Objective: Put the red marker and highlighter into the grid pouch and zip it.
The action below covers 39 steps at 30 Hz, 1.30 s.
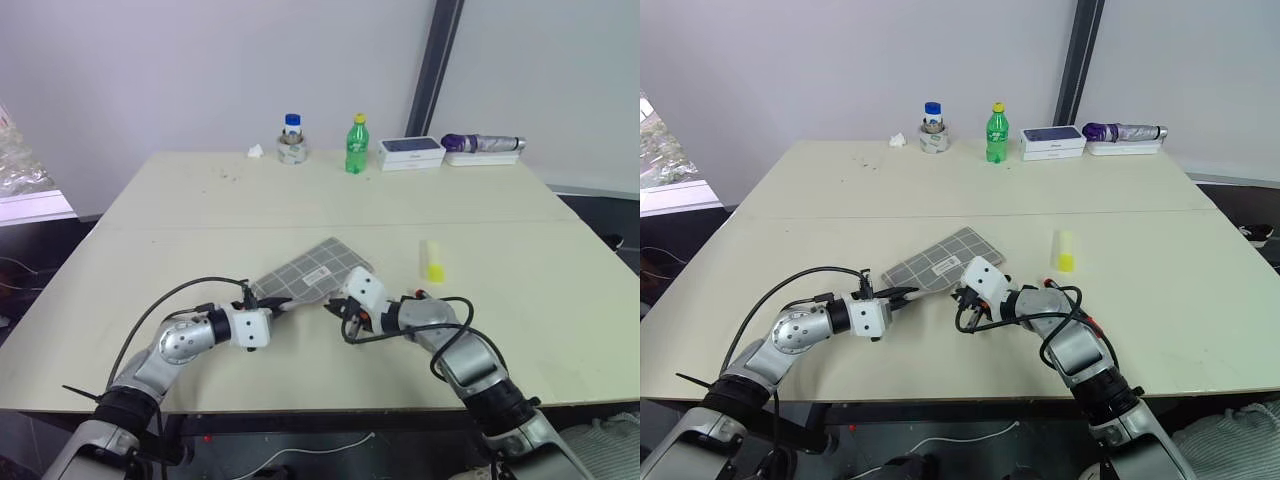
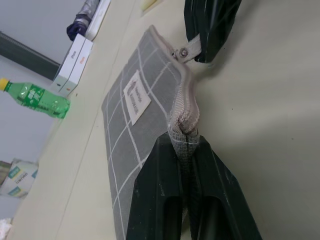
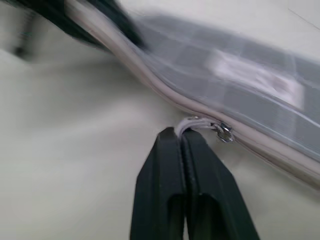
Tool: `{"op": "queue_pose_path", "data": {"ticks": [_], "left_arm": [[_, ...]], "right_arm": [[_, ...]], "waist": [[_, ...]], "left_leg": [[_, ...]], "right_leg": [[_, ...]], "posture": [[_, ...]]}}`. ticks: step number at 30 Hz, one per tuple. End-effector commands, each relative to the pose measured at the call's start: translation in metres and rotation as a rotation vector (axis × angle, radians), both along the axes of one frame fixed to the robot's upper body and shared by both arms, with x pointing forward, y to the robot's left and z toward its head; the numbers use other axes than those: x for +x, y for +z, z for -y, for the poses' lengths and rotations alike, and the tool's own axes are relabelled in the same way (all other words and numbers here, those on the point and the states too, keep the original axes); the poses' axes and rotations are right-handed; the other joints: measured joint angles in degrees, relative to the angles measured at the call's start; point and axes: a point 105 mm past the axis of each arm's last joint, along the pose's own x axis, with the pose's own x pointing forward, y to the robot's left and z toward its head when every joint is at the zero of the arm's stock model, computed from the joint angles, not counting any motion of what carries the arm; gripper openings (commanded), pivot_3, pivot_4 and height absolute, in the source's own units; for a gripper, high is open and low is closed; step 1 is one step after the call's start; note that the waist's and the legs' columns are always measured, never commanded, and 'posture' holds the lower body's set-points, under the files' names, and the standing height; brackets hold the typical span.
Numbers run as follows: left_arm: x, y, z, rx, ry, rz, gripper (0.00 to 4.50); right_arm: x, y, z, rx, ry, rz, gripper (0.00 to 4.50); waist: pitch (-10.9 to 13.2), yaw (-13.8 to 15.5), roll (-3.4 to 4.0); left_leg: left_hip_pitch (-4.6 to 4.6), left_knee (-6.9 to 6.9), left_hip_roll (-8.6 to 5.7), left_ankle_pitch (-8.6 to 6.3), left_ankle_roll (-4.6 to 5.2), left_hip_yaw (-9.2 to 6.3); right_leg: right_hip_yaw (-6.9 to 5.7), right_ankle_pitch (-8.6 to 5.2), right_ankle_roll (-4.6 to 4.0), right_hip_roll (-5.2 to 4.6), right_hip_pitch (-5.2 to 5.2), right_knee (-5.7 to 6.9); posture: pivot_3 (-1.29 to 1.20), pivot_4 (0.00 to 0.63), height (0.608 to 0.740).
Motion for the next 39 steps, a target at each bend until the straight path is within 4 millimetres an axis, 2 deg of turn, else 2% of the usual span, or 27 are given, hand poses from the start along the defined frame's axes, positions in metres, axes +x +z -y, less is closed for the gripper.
{"op": "queue_pose_path", "data": {"ticks": [1, 7, 11, 13, 16, 17, 19, 25, 28, 31, 33, 37, 39], "left_arm": [[-0.002, -0.015, 0.008, 0.033, -0.021, -0.043, 0.00], [0.000, -0.014, 0.009, 0.041, -0.018, -0.035, 0.00], [0.003, -0.014, 0.011, 0.042, -0.007, -0.028, 0.00], [0.002, -0.014, 0.012, 0.031, -0.009, -0.031, 0.00], [0.002, -0.013, 0.011, 0.031, -0.002, -0.025, 0.00], [0.002, -0.013, 0.010, 0.035, 0.002, -0.021, 0.00], [0.002, -0.012, 0.009, 0.038, 0.007, -0.008, 0.00], [0.008, 0.004, 0.003, 0.077, 0.021, 0.126, 0.00], [0.013, 0.019, 0.002, 0.040, 0.043, 0.200, 0.00], [0.016, 0.023, 0.002, -0.013, 0.061, 0.201, 0.00], [0.015, 0.021, 0.003, -0.020, 0.059, 0.197, 0.00], [0.012, 0.013, 0.005, 0.030, 0.030, 0.196, 0.00], [0.013, 0.013, 0.005, 0.027, 0.031, 0.196, 0.00]], "right_arm": [[-0.013, 0.021, -0.018, 0.001, 0.139, 0.119, 0.03], [-0.026, 0.019, -0.028, -0.015, 0.274, 0.127, 0.03], [-0.017, 0.011, -0.018, -0.069, 0.271, 0.165, 0.03], [-0.006, 0.021, -0.014, -0.029, 0.203, 0.186, 0.03], [-0.002, 0.026, -0.005, 0.015, 0.177, 0.153, 0.03], [-0.003, 0.024, -0.001, 0.003, 0.174, 0.157, 0.59], [-0.003, 0.020, 0.012, -0.026, 0.156, 0.158, 1.32], [-0.002, 0.026, 0.063, -0.033, 0.040, 0.148, 4.46], [0.009, 0.041, 0.104, 0.018, -0.135, 0.154, 4.46], [0.033, 0.054, 0.141, 0.086, -0.411, 0.156, 4.46], [0.047, 0.054, 0.164, 0.085, -0.603, 0.155, 4.46], [0.066, 0.042, 0.190, 0.116, -0.847, 0.055, 4.46], [0.072, 0.039, 0.195, 0.137, -0.913, 0.025, 4.46]], "waist": [[0.00, 0.15, -0.01], [0.00, 0.16, -0.01], [0.00, 0.39, -0.01], [0.00, 0.53, -0.01], [0.00, 0.77, -0.01], [0.00, 0.86, -0.01], [0.00, 1.06, -0.03], [0.02, 1.10, -0.05], [0.04, 1.10, -0.07], [0.07, 1.04, -0.11], [0.06, 1.05, -0.11], [0.06, 1.05, -0.11], [0.07, 1.03, -0.11]], "left_leg": [[0.00, 0.02, -0.01, 0.00, 0.00, -0.03], [0.00, 0.03, -0.02, 0.00, 0.00, -0.05], [0.01, 0.05, -0.03, 0.00, 0.00, -0.05], [0.01, 0.06, -0.03, 0.00, 0.00, -0.05], [0.02, 0.06, -0.02, 0.01, -0.01, -0.05], [0.02, 0.07, -0.03, 0.01, -0.01, -0.05], [0.02, 0.09, -0.03, 0.01, -0.01, -0.05], [0.01, 0.08, -0.02, 0.01, -0.01, -0.04], [0.01, 0.05, -0.01, 0.01, -0.02, -0.04], [-0.02, 0.05, 0.00, 0.01, -0.02, -0.03], [-0.02, 0.03, 0.01, 0.02, -0.03, -0.02], [-0.03, 0.01, 0.00, 0.02, -0.04, 0.01], [-0.04, 0.00, 0.00, 0.02, -0.04, 0.02]], "right_leg": [[-0.03, 0.00, 0.00, 0.00, 0.03, 0.00], [-0.05, 0.00, 0.00, 0.00, 0.03, 0.00], [-0.06, 0.00, 0.00, 0.00, 0.05, 0.00], [-0.06, 0.00, 0.00, 0.00, 0.06, 0.00], [-0.05, 0.00, 0.00, 0.00, 0.05, 0.02], [-0.05, 0.00, 0.00, 0.00, 0.06, 0.02], [-0.05, 0.00, 0.00, 0.00, 0.07, 0.01], [-0.05, 0.00, 0.00, 0.00, 0.05, 0.02], [-0.04, 0.01, -0.01, 0.02, 0.03, 0.02], [-0.04, 0.01, 0.00, 0.01, 0.02, 0.00], [-0.04, 0.01, -0.01, 0.02, -0.01, 0.01], [-0.02, 0.01, -0.01, 0.01, -0.03, 0.01], [-0.01, 0.01, -0.01, 0.01, -0.04, 0.00]], "posture": [[0.00, 0.150, 0.740], [0.00, 0.150, 0.740], [0.00, 0.150, 0.740], [0.00, 0.150, 0.740], [0.00, 0.150, 0.740], [0.00, 0.150, 0.740], [0.00, 0.150, 0.740], [0.00, 0.150, 0.740], [0.00, 0.150, 0.740], [0.00, 0.150, 0.740], [0.00, 0.150, 0.740], [0.00, 0.150, 0.740], [0.00, 0.150, 0.740]]}}
